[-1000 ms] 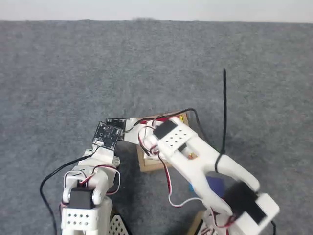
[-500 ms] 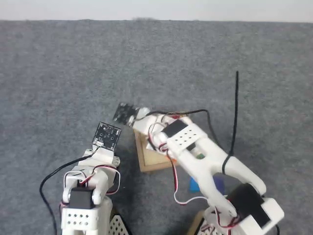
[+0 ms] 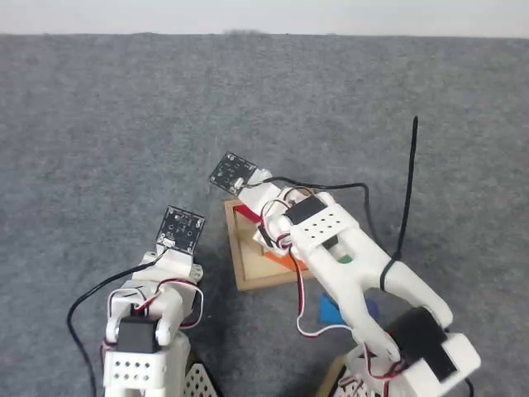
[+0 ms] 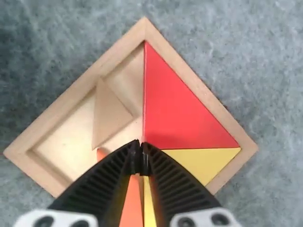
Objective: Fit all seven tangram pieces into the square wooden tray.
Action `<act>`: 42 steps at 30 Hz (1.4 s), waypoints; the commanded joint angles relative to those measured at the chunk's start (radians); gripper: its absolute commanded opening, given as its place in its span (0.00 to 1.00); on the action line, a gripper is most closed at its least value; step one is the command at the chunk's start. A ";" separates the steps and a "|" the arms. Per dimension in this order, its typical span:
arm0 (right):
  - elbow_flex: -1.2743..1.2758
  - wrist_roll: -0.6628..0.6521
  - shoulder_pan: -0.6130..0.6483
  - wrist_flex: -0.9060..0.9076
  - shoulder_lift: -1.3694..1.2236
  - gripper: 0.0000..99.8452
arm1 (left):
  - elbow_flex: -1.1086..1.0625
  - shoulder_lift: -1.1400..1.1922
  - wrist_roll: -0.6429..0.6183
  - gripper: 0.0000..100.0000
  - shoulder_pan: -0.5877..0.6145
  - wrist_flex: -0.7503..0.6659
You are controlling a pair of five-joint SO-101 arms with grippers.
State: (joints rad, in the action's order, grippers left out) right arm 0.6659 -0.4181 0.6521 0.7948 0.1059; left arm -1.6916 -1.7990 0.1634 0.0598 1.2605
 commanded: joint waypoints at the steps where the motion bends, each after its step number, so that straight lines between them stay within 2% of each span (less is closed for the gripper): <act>1: -0.044 0.015 0.008 -0.021 -0.044 0.01 | 0.010 -0.017 0.006 0.02 0.005 0.003; 11: -0.074 0.015 0.071 -0.041 -0.134 0.01 | 0.010 -0.017 0.006 0.02 0.005 0.003; 25: -0.198 0.098 0.160 -0.076 -0.188 0.01 | 0.010 -0.017 0.006 0.02 0.003 0.003; 30: -0.195 0.103 0.128 -0.070 -0.147 0.01 | 0.010 -0.017 0.006 0.02 0.003 0.003; 36: -0.196 0.318 0.070 -0.071 -0.130 0.02 | 0.010 -0.017 0.006 0.02 0.005 0.003; 42: -0.250 0.466 0.071 -0.102 -0.225 0.16 | 0.010 -0.017 0.006 0.02 0.005 0.003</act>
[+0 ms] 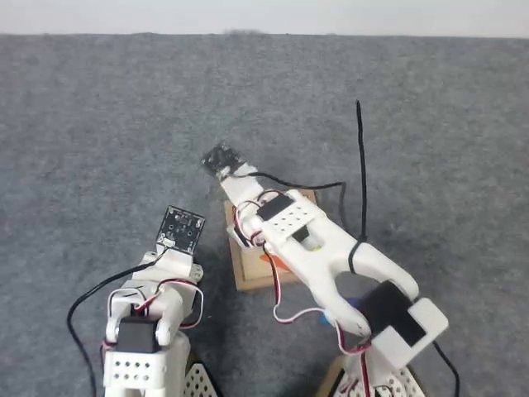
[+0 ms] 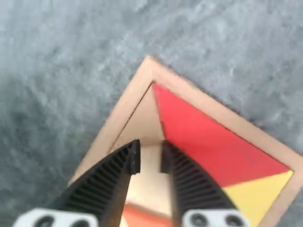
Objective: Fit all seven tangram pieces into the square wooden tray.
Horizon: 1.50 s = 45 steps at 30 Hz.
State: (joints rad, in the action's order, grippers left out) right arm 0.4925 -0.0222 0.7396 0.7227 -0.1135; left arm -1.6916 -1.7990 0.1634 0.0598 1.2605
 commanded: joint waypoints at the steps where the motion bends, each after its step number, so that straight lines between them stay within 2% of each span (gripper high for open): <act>1: -0.087 0.075 -0.015 -0.031 -0.016 0.16 | 0.010 -0.017 0.006 0.02 0.005 0.003; 12: -0.157 0.135 -0.021 -0.021 -0.107 0.11 | 0.010 -0.017 0.006 0.02 0.005 0.003; 22: -0.132 0.087 0.021 0.125 -0.084 0.11 | 0.010 -0.017 0.006 0.02 0.005 0.003; 30: -0.098 0.043 0.030 0.117 -0.071 0.11 | 0.010 -0.017 0.006 0.02 0.005 0.003; 36: -0.094 -0.011 0.022 0.199 -0.068 0.11 | 0.010 -0.017 0.006 0.02 0.005 0.003; 45: -0.083 -0.012 0.024 0.228 -0.041 0.11 | 0.010 -0.017 0.006 0.02 0.005 0.003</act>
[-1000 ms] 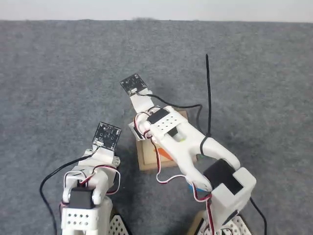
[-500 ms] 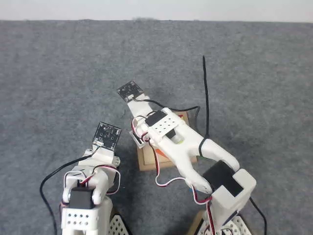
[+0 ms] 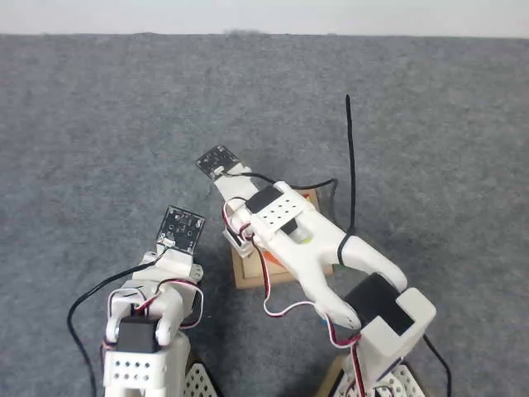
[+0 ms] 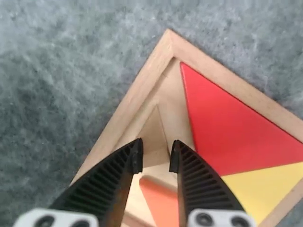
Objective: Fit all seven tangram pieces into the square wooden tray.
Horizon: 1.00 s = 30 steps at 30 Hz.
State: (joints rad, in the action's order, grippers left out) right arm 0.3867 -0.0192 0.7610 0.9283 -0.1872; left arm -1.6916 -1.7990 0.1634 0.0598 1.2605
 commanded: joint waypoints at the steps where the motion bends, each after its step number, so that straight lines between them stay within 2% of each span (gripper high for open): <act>1: 0.023 -0.015 0.004 0.018 0.059 0.11 | 0.010 -0.017 0.006 0.02 0.005 0.003; 9: 0.127 0.023 0.008 -0.045 0.269 0.12 | 0.010 -0.017 0.006 0.02 0.005 0.003; 13: 0.203 0.023 0.008 -0.142 0.268 0.13 | 0.010 -0.017 0.006 0.02 0.005 0.003; 18: 0.199 0.021 0.038 -0.154 0.242 0.21 | 0.010 -0.017 0.006 0.02 0.005 0.003; 30: 0.141 0.020 0.056 -0.163 0.176 0.20 | 0.010 -0.017 0.006 0.02 0.005 0.003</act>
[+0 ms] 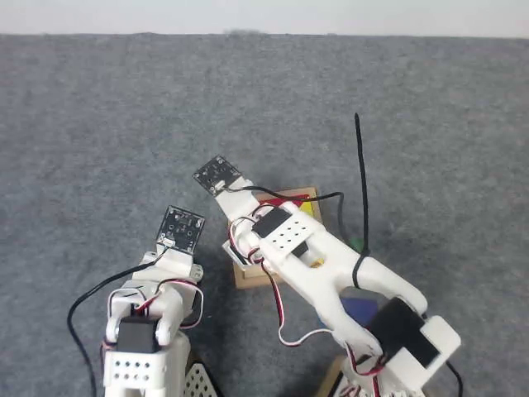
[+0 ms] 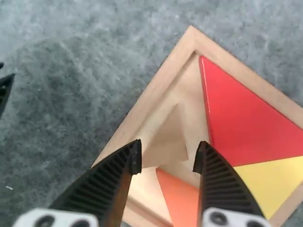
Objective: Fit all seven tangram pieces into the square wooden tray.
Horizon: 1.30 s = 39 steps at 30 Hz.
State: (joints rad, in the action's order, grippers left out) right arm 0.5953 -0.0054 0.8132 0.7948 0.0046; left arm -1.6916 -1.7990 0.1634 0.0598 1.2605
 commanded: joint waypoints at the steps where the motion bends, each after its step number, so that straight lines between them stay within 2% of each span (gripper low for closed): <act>1: -0.080 0.006 0.002 -0.031 -0.044 0.20 | 0.010 -0.017 0.006 0.02 0.005 0.003; 10: -0.137 0.005 -0.001 -0.013 -0.151 0.19 | 0.010 -0.017 0.006 0.02 0.003 0.003; 15: -0.133 0.005 -0.001 0.019 -0.147 0.06 | 0.010 -0.017 0.006 0.02 0.005 0.003; 22: -0.132 -0.029 -0.036 0.033 -0.143 0.02 | 0.010 -0.017 0.006 0.02 0.005 0.003; 29: -0.117 -0.064 -0.084 0.122 0.013 0.01 | 0.010 -0.017 0.006 0.02 0.005 0.003; 34: -0.006 -0.117 -0.114 0.124 0.162 0.01 | 0.010 -0.017 0.006 0.02 0.005 0.003; 39: 0.112 -0.152 -0.203 0.124 0.277 0.01 | 0.010 -0.017 0.006 0.02 0.005 0.003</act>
State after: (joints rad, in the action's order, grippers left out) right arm 0.6705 -0.1204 0.6705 0.9068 0.1841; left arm -1.6916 -1.7990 0.1634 0.0598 1.2605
